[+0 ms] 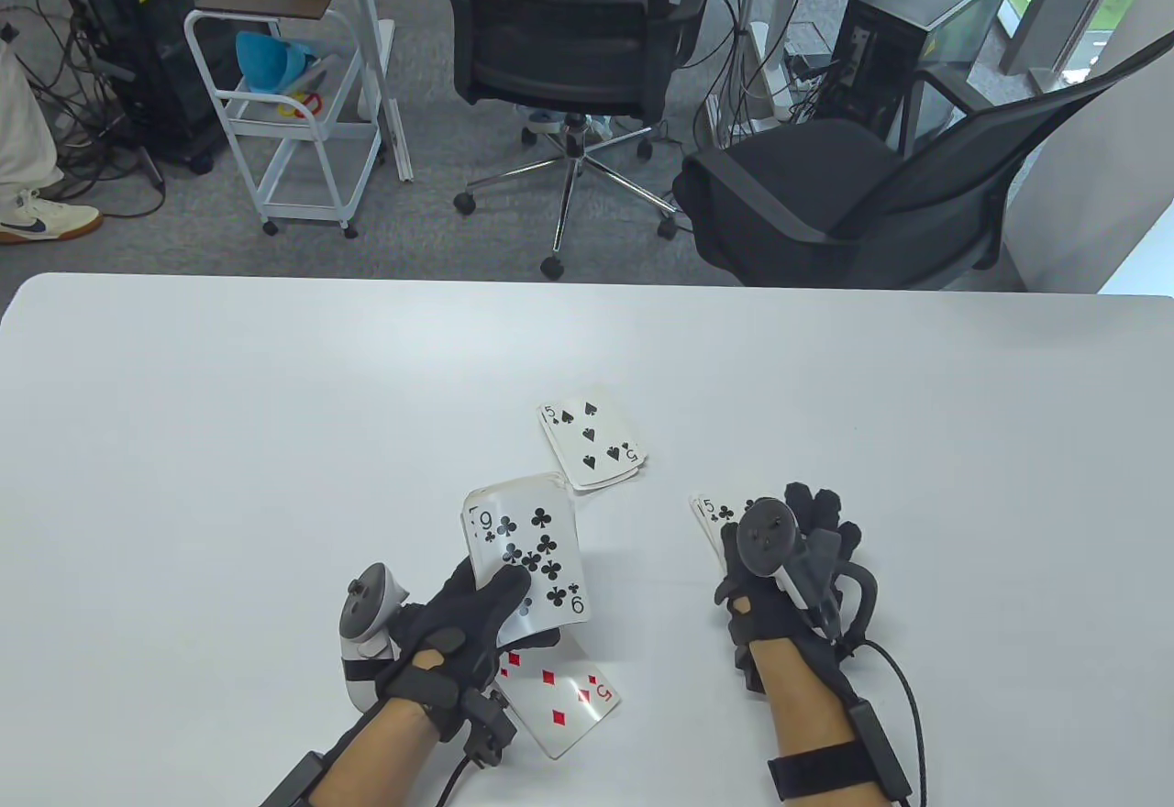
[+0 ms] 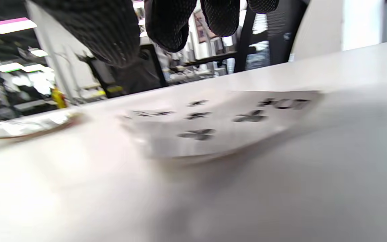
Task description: Playing card suit sorting
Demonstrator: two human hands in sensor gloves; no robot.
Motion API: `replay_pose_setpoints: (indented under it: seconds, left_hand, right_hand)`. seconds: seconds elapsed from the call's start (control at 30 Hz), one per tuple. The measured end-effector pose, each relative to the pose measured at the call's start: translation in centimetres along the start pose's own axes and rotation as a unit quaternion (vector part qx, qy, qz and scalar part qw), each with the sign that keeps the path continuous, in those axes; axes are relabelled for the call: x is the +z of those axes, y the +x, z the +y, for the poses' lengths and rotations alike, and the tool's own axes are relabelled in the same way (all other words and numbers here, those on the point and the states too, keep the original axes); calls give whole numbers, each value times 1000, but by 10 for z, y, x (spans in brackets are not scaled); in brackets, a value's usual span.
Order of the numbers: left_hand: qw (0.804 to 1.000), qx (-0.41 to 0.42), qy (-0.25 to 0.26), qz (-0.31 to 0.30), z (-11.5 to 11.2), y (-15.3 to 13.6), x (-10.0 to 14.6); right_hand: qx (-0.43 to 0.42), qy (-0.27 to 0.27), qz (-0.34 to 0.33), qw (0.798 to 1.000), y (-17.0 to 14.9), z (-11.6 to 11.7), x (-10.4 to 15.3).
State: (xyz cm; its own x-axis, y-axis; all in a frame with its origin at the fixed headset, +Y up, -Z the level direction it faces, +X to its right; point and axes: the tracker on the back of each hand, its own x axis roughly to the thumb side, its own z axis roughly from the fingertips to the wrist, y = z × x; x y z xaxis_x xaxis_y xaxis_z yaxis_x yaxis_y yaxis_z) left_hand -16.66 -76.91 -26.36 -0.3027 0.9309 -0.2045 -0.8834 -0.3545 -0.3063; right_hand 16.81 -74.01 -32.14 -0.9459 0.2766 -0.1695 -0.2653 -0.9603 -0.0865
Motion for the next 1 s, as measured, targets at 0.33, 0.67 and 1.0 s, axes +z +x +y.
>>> replay_pose_setpoints:
  seconds: [0.33, 0.67, 1.0]
  left_hand:
    - [1000, -10, -1, 11, 2, -2, 0]
    - [1000, -15, -4, 17, 2, -1, 2]
    - [1000, -19, -4, 15, -2, -3, 2]
  right_hand:
    - [-257, -28, -168, 951, 49, -4, 35]
    - [-305, -22, -243, 921, 85, -2, 63]
    - [-253, -42, -267, 929, 92, -1, 70]
